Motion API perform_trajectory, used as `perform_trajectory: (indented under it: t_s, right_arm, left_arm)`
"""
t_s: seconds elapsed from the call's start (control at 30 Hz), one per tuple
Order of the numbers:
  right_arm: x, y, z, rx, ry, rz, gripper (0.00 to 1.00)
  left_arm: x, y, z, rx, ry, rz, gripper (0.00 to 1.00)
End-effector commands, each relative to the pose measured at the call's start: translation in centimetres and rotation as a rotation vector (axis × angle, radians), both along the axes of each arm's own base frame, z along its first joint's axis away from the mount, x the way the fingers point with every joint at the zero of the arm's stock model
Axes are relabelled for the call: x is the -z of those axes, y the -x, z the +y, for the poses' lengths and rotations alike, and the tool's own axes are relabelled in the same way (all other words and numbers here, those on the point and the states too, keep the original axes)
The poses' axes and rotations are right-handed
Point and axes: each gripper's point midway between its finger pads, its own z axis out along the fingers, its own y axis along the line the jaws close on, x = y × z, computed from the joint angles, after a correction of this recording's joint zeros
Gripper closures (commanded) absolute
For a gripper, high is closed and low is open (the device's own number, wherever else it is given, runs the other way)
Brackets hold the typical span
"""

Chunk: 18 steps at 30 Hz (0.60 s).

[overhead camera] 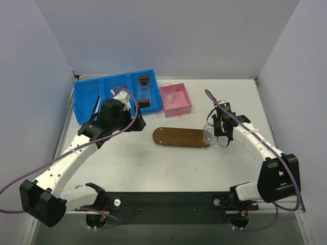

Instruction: Prepare toiletry sets of a toothbrush and toothpaste on the tray

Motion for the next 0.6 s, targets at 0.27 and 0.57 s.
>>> perform_trajectory:
  t_s: [0.27, 0.57]
  right_arm:
    - [-0.4, 1.1, -0.4, 0.028, -0.001, 0.023, 0.87]
    - [-0.6, 0.1, -0.2, 0.049, -0.006, 0.006, 0.89]
  left_arm:
    - [-1.2, -0.2, -0.2, 0.017, 0.026, -0.047, 0.03]
    - [-0.9, 0.0, -0.1, 0.019, 0.023, -0.043, 0.03]
